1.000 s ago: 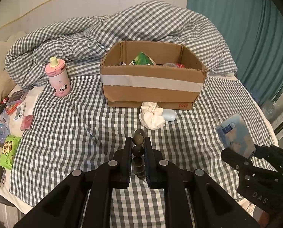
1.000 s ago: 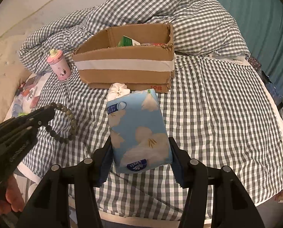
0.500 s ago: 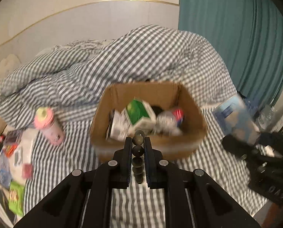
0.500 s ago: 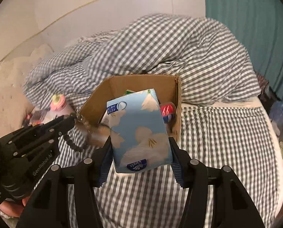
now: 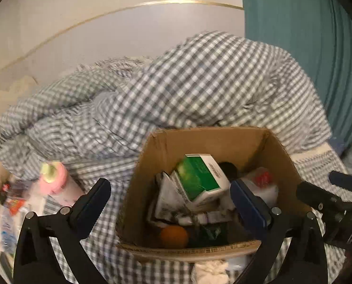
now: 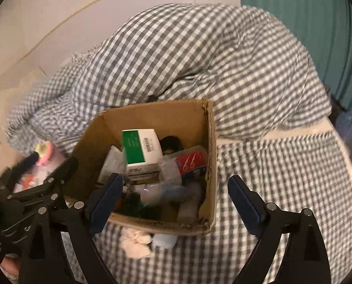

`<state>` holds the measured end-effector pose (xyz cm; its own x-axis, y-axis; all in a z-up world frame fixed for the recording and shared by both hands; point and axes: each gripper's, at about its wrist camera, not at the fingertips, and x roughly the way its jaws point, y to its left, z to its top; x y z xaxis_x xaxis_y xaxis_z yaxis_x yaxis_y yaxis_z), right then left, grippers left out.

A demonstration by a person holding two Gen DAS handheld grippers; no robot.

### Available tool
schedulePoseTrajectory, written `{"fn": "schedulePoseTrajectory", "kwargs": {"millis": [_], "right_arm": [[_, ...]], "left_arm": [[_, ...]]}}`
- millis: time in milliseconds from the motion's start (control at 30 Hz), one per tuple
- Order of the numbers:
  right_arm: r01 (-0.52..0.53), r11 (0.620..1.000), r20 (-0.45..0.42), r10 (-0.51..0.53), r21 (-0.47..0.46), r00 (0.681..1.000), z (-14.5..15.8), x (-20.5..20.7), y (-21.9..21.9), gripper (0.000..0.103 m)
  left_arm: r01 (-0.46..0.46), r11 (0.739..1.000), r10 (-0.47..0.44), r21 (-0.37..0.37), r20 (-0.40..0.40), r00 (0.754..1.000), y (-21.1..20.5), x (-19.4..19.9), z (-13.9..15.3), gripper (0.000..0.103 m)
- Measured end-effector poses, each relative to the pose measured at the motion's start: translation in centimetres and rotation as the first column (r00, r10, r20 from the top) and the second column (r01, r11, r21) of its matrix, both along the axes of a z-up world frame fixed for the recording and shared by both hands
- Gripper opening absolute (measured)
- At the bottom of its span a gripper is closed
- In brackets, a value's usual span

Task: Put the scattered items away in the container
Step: 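Carry the bracelet and tissue pack over the box and open both tools, then withdraw both open tools from the box toward the scrunchie and earbud case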

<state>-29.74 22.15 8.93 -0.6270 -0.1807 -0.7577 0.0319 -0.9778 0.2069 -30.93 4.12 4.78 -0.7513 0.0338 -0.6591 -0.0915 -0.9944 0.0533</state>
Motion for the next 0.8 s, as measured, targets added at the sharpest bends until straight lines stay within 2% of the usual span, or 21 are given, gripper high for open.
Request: {"fn": "schedulePoseTrajectory", "kwargs": {"millis": [200,533,667,800], "right_arm": [[0.003,1.000,-0.044,-0.002,0.022,0.999,3.0,4.2,0.1,0.091],[0.001,1.000,-0.183,0.004,0.027,0.983,10.2,16.1,-0.4,0.091],[0.002,1.000,-0.204,0.002,0.023,0.979,10.2,21.1,-0.4,0.091],[0.003,1.000,-0.183,0.000,0.019,0.983,8.1,25.0,-0.3,0.091]], "left_arm": [[-0.007,1.000,0.006,-0.011,-0.018,1.000,-0.4,3.2,1.1,0.103],[0.016,0.998,-0.025,-0.055,-0.159,0.987,0.1,14.8,8.7,0.103],[0.036,0.998,-0.044,-0.048,-0.180,0.983,0.0,19.4,9.6,0.103],[0.059,0.998,-0.064,-0.037,-0.170,0.983,-0.1,23.1,8.7,0.103]]}}
